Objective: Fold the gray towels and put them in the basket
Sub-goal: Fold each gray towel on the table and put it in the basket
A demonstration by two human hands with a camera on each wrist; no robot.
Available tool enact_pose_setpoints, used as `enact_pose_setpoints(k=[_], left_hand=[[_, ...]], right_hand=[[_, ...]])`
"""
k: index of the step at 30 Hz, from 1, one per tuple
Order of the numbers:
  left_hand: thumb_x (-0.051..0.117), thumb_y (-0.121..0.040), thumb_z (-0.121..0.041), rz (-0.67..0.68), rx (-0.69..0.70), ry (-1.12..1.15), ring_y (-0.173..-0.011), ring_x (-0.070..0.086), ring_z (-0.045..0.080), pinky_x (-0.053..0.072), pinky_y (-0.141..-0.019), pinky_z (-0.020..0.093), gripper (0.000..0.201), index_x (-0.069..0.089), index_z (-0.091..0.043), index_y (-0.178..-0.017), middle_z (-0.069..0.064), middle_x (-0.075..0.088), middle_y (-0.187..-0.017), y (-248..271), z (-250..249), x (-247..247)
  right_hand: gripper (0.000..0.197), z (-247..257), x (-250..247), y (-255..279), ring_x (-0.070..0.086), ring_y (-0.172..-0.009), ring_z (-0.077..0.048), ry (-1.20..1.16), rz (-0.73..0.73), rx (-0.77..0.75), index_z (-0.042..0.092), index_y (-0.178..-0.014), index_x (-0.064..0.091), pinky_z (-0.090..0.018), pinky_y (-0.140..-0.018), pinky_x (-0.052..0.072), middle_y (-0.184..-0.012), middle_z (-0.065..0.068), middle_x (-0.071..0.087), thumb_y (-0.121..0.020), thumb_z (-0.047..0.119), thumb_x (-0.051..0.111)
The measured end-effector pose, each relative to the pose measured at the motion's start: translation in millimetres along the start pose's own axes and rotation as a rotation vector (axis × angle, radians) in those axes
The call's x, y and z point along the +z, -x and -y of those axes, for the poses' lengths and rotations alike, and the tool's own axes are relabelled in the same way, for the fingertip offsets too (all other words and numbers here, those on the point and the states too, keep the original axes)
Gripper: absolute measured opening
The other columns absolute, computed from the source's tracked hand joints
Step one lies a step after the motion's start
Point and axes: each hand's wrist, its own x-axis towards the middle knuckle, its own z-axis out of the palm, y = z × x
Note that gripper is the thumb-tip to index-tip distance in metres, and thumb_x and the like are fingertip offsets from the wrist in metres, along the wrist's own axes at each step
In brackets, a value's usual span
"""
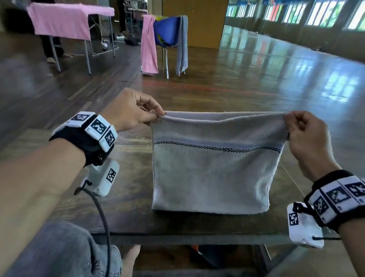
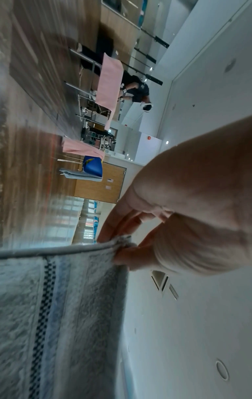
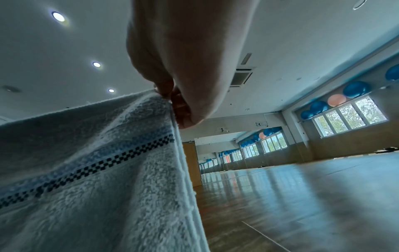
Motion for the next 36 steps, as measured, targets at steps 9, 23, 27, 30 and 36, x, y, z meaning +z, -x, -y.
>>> enact_pose_setpoints(k=[9, 23, 27, 30, 36], left_hand=[[0.084, -0.076, -0.011, 0.048, 0.01, -0.018, -0.074, 0.076, 0.017, 0.059, -0.07, 0.018, 0.013, 0.081, -0.011, -0.088, 0.001, 0.078, -0.076, 18, -37, -29], [0.075, -0.084, -0.007, -0.164, 0.142, -0.318, -0.072, 0.067, 0.015, 0.049, -0.071, 0.024, 0.013, 0.081, -0.011, -0.094, 0.006, 0.076, -0.082, 16, -74, -64], [0.074, -0.084, -0.005, -0.147, 0.133, -0.379, -0.073, 0.067, 0.014, 0.046, -0.069, 0.018, 0.015, 0.081, -0.01, -0.096, 0.005, 0.076, -0.084, 16, -79, -77], [0.075, -0.081, -0.002, -0.14, 0.135, -0.394, -0.072, 0.067, 0.014, 0.045, -0.067, 0.016, 0.017, 0.08, -0.01, -0.095, 0.005, 0.075, -0.082, 16, -79, -84], [0.076, -0.08, -0.002, -0.162, 0.09, -0.421, -0.067, 0.062, 0.011, 0.044, -0.062, 0.011, 0.015, 0.08, -0.007, -0.092, 0.008, 0.075, -0.082, 4, -77, -86]], right_hand=[[0.02, 32, -17, 15, 0.062, -0.078, -0.015, 0.103, -0.005, 0.012, 0.032, -0.083, 0.066, -0.042, -0.08, 0.059, -0.084, 0.005, 0.068, -0.101, 0.025, 0.062], [0.013, 76, -6, 13, 0.058, -0.078, -0.008, 0.223, 0.003, -0.118, 0.019, -0.093, 0.065, -0.022, -0.068, 0.043, -0.087, 0.007, 0.064, -0.103, 0.019, 0.057], [0.012, 88, 0, 10, 0.056, -0.075, -0.002, 0.241, 0.017, -0.149, 0.018, -0.095, 0.066, -0.023, -0.067, 0.044, -0.081, 0.015, 0.06, -0.103, 0.019, 0.057], [0.013, 94, 6, 9, 0.055, -0.074, -0.001, 0.256, 0.011, -0.166, 0.017, -0.095, 0.066, -0.029, -0.073, 0.047, -0.08, 0.017, 0.058, -0.103, 0.019, 0.056], [0.017, 100, 14, -8, 0.058, -0.082, -0.013, 0.32, 0.1, -0.11, 0.003, -0.088, 0.067, -0.032, -0.077, 0.047, -0.078, 0.015, 0.058, -0.099, 0.006, 0.055]])
